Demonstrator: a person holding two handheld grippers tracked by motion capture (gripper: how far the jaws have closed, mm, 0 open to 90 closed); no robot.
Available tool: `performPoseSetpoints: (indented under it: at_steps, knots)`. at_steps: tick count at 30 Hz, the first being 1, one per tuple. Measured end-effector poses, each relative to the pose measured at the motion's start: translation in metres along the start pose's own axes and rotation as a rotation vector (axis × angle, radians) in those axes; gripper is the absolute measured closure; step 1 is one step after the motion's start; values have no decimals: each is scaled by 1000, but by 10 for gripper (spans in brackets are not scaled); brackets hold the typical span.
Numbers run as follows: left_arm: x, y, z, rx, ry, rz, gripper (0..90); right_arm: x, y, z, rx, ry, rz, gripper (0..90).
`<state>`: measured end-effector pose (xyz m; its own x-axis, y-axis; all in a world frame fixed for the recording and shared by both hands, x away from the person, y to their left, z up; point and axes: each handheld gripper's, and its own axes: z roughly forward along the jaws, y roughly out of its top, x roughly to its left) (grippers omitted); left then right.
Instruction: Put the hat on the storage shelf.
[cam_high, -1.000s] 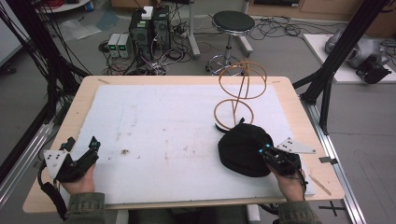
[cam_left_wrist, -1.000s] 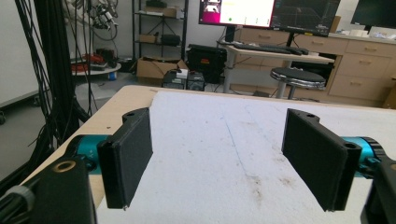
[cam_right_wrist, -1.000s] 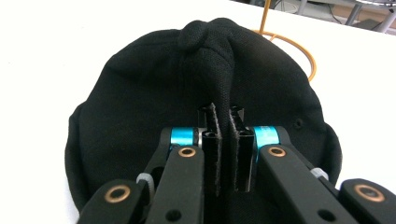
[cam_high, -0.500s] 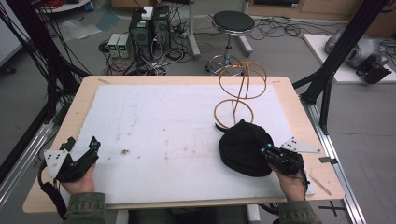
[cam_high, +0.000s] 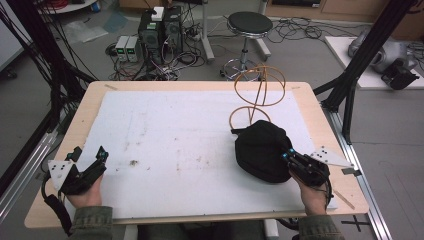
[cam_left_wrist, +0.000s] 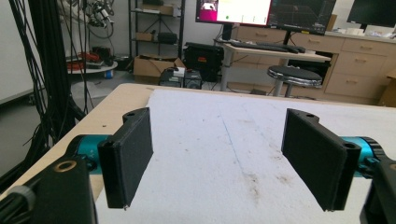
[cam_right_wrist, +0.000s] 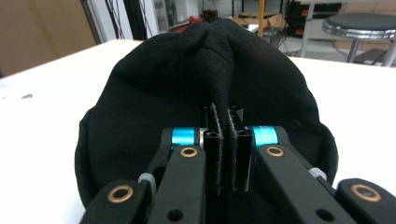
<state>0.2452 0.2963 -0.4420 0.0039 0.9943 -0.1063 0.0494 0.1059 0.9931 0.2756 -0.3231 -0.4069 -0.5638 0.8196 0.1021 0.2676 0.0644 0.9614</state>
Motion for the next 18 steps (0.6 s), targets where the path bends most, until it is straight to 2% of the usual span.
performPoseSetpoints:
  at_steps: [11, 16, 18]
  knots:
    - [0, 1, -1, -3, 2, 2, 249, 12, 10, 2, -68, -3, -30, 875]
    - [0, 1, -1, -3, 3, 0, 249, 15, 14, -2, -117, 27, -27, 875]
    - [0, 1, -1, -3, 1, 0, 249, 18, 17, -4, -146, 34, -40, 875]
